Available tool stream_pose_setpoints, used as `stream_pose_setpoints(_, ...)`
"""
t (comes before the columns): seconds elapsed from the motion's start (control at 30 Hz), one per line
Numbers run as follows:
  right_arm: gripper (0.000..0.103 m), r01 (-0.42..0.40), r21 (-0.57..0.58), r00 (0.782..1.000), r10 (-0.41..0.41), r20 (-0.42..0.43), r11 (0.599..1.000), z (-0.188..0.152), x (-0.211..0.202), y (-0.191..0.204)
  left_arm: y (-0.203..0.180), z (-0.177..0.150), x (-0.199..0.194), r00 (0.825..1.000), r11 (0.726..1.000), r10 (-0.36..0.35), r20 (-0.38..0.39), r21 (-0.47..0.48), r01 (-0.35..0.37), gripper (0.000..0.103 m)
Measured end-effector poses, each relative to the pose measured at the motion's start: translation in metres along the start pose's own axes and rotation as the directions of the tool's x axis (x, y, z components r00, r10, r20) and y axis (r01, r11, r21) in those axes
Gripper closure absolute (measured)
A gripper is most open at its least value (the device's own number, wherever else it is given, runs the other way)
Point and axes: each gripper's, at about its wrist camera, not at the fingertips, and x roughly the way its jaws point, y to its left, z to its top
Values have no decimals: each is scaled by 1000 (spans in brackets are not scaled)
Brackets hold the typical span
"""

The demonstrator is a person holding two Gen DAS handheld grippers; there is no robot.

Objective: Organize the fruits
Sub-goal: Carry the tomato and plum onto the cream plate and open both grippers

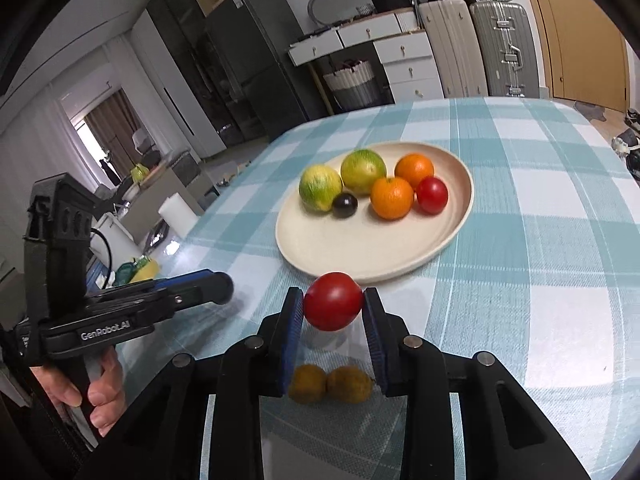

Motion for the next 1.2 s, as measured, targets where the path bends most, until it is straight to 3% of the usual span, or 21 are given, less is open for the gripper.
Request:
stream_pose_setpoints(0.2, 72, -11, -3, 1000, 11, 21, 1000, 15, -2, -1, -11, 26, 10, 1000, 1000, -23, 18, 18, 23, 82)
stream_pose_setpoints(0.57, 72, -34, 21, 999, 34, 26, 999, 41, 17, -14, -8, 64, 55, 998, 999, -50, -28, -4, 49, 82)
stream_pose_setpoints(1.2, 72, -17, 40, 999, 19, -44, 999, 60, 71, -28, 3, 85, 97, 993, 994, -103, -58, -33, 101, 82)
